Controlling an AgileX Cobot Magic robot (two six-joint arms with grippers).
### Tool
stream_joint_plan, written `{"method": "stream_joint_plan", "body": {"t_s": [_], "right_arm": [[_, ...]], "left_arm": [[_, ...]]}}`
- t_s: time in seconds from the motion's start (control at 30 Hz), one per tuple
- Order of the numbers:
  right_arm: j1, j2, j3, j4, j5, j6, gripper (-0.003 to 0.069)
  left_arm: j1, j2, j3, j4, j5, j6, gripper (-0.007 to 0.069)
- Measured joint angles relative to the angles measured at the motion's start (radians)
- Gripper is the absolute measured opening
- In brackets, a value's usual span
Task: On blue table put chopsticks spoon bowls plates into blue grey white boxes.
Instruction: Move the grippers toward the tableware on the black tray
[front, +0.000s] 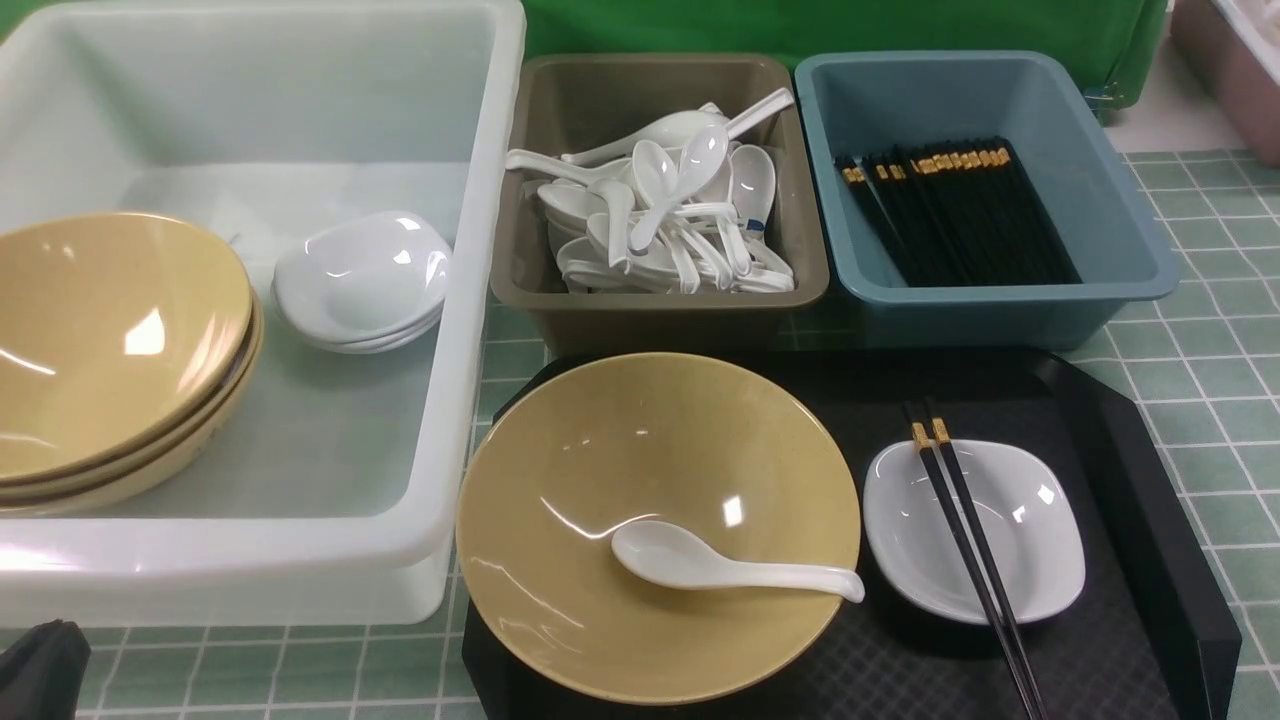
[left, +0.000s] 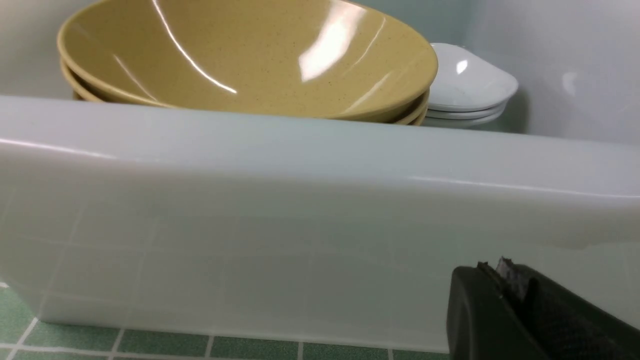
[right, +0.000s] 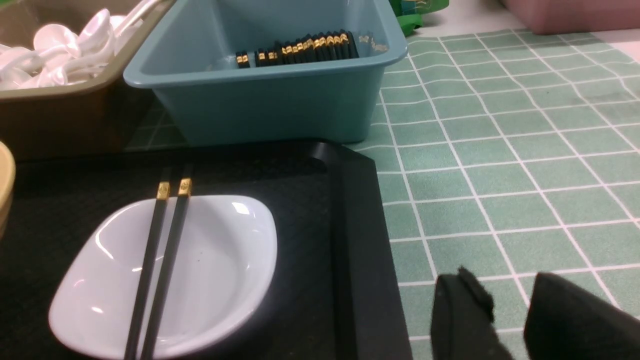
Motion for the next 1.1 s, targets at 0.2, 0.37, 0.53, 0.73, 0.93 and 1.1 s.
{"method": "stream_joint_plan", "body": {"t_s": [0.2, 0.37, 0.53, 0.73, 0.93, 1.1], "right_arm": [[0.000, 0.000, 0.000, 0.000, 0.000, 0.002, 0.0237], [0.000, 0.000, 0.000, 0.000, 0.000, 0.002, 0.0237], [0.000, 0.000, 0.000, 0.000, 0.000, 0.002, 0.0237], [0.000, 0.000, 0.000, 0.000, 0.000, 0.002, 0.0237], [0.000, 0.000, 0.000, 0.003, -0.005, 0.070, 0.0237], [0.000, 0.000, 0.000, 0.137, -0.055, 0.573, 0.0237]], "left_arm": [[0.000, 0.000, 0.000, -0.001, 0.000, 0.000, 0.0002], [0.000, 0.000, 0.000, -0.001, 0.000, 0.000, 0.0002], [0.000, 0.000, 0.000, 0.002, 0.000, 0.000, 0.0002], [0.000, 0.000, 0.000, -0.036, -0.023, -0.021, 0.0002], [0.000, 0.000, 0.000, -0.419, -0.065, -0.201, 0.0002], [0.000, 0.000, 0.000, -0.853, -0.087, -0.369, 0.0002]]}}
